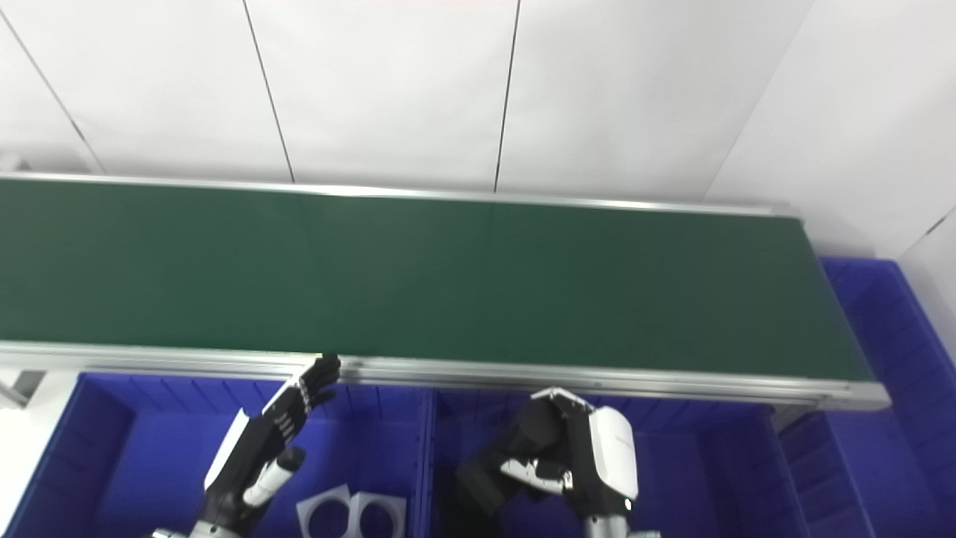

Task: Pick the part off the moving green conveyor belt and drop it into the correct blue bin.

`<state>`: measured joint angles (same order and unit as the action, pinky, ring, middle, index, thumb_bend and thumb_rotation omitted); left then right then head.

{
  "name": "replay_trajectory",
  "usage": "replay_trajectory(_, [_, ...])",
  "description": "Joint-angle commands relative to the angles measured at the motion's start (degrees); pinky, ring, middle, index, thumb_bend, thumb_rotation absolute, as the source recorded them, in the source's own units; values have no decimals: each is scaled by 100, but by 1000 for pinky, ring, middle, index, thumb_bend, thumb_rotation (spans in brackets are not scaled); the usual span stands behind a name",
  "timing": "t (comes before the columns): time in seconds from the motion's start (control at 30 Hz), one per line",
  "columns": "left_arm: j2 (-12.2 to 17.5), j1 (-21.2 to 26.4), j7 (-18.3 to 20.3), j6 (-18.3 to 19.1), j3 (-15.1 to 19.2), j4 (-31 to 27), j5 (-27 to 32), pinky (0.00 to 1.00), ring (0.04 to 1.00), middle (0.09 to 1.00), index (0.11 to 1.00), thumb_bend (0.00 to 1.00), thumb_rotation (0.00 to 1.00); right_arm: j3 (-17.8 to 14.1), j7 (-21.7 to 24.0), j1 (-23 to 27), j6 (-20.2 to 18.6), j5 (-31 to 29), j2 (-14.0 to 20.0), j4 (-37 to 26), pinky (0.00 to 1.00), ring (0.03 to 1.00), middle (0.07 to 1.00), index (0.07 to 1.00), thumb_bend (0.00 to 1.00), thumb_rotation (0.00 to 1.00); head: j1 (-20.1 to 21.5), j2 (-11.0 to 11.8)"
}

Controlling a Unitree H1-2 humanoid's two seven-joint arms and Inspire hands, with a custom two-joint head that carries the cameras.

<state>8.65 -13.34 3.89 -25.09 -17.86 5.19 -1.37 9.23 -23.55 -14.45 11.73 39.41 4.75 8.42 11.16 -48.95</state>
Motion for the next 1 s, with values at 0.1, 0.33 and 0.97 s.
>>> replay_trajectory(0.1, [37, 73, 207, -184, 105, -244, 98, 876, 906, 922, 902, 734, 892, -66, -254, -88, -106, 147, -29, -117, 689, 731, 549, 461, 510, 0, 71, -108])
replay_trajectory(0.33, [-8, 38, 448, -183, 254, -311, 201, 872, 902, 920, 899, 761, 887, -12, -141, -205, -412, 252, -30, -158, 766, 844, 793, 498, 500, 140, 87, -118])
replay_trajectory(0.97, [-47, -11, 680, -184, 449, -322, 173, 881, 905, 919, 901, 721, 876, 241, -588, -583, 248, -151, -158, -888, 923, 1000, 1000, 1000, 766, 798, 88, -72])
